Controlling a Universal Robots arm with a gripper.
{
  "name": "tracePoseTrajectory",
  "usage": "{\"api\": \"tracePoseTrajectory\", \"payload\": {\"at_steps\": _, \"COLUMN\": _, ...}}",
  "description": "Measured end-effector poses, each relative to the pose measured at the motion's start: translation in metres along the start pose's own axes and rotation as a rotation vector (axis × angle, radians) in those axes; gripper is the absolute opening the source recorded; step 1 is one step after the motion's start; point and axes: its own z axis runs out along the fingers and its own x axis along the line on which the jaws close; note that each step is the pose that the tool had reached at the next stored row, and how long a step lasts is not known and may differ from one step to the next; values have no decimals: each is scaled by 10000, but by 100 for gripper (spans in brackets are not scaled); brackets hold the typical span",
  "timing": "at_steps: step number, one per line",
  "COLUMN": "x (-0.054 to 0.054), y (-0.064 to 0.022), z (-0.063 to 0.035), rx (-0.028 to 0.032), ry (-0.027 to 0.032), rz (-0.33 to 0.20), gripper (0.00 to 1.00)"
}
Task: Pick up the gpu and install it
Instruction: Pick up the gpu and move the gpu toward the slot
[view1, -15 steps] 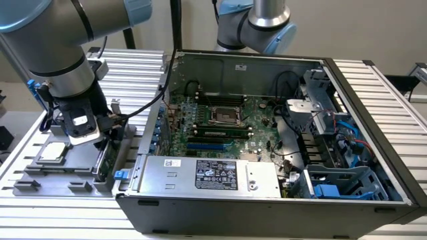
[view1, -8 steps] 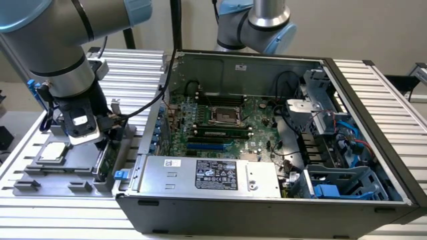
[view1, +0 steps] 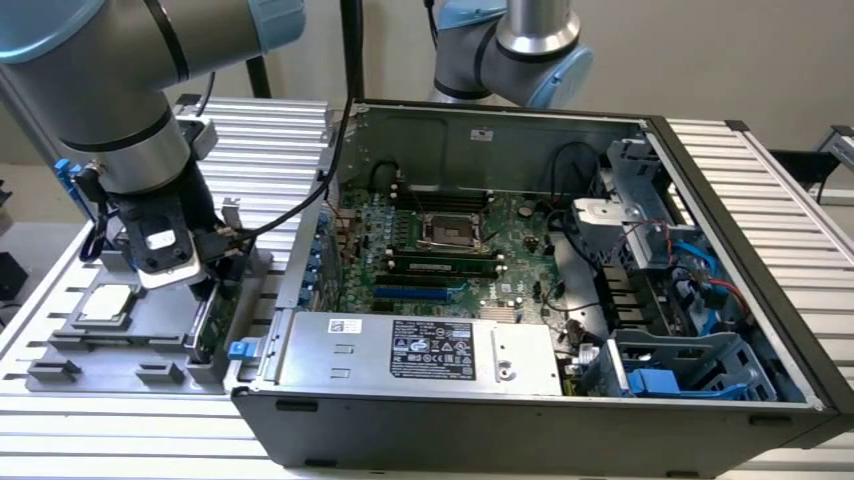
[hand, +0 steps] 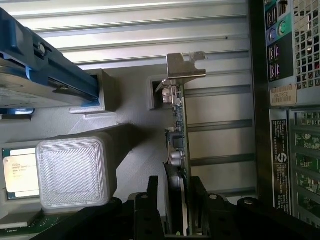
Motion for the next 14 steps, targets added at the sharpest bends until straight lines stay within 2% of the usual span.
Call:
{"api": "tracePoseTrajectory", "payload": {"at_steps": 5, "x": 0, "y": 5, "z": 0, "rx": 68, "ry": -3, "rz": -14, "gripper": 39}}
{"api": "tracePoseTrajectory", "payload": {"at_steps": 7, "x": 1, "y": 7, "z": -1, "rx": 75, "ry": -3, "rz": -18, "gripper": 37}}
{"api": "tracePoseTrajectory", "payload": {"at_steps": 8, "x": 1, "y": 7, "z": -1, "rx": 77, "ry": -3, "rz": -19, "gripper": 30}}
{"api": "tracePoseTrajectory", "payload": {"at_steps": 10, "x": 1, "y": 8, "z": 0, "rx": 76, "ry": -4, "rz": -25, "gripper": 27}}
{"api": "tracePoseTrajectory", "payload": {"at_steps": 14, "x": 1, "y": 8, "z": 0, "rx": 77, "ry": 9, "rz": -48, "gripper": 27}}
